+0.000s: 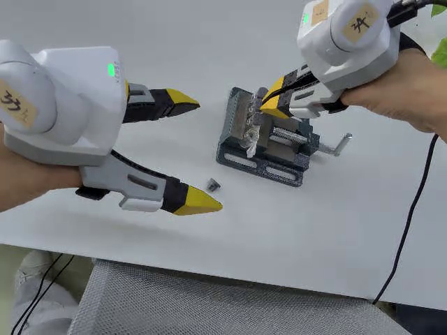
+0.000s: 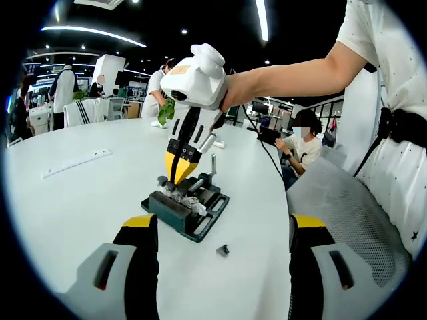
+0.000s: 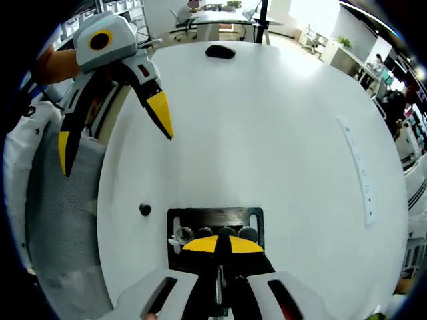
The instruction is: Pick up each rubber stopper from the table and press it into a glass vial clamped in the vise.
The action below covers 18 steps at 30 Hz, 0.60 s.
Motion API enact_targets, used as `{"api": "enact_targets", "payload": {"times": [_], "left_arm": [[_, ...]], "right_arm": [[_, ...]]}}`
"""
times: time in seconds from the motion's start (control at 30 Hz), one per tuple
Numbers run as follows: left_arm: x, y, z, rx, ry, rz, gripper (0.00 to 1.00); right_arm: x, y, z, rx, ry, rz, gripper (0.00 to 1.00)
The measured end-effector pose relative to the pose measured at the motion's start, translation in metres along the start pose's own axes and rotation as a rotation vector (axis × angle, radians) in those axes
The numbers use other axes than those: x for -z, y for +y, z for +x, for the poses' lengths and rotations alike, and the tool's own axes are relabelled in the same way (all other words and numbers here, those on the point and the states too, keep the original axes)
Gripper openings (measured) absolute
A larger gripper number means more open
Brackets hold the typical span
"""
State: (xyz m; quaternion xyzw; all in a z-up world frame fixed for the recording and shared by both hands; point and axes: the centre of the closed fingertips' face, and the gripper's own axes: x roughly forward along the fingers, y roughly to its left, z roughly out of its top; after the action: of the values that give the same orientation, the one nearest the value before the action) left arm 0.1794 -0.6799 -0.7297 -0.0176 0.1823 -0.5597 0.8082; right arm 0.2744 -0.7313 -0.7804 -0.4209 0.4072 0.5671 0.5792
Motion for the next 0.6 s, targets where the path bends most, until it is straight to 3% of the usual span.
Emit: {"api": "enact_targets", "payload": {"times": [0.13,0.47,0.6], "left_arm": [[-0.0006,0.0002,-0.0002,-0.001,-0.001,0.000,0.79],[-0.0007,0.0001,-0.0005,-0.004,-0.002,-0.005,0.78],[-0.0009,-0.0007,-0.0003,-0.004,-0.001,-0.005,0.78]], "right_arm": [[0.0000,-0.0003,0.0007,0.005,0.008,-0.061,0.00],[0.0011,-0.0016,0.0008,0.005,0.026,-0.126,0.00],[0.0015,0.0026,0.0010,-0.009,0.025,-0.140,0.07]]}}
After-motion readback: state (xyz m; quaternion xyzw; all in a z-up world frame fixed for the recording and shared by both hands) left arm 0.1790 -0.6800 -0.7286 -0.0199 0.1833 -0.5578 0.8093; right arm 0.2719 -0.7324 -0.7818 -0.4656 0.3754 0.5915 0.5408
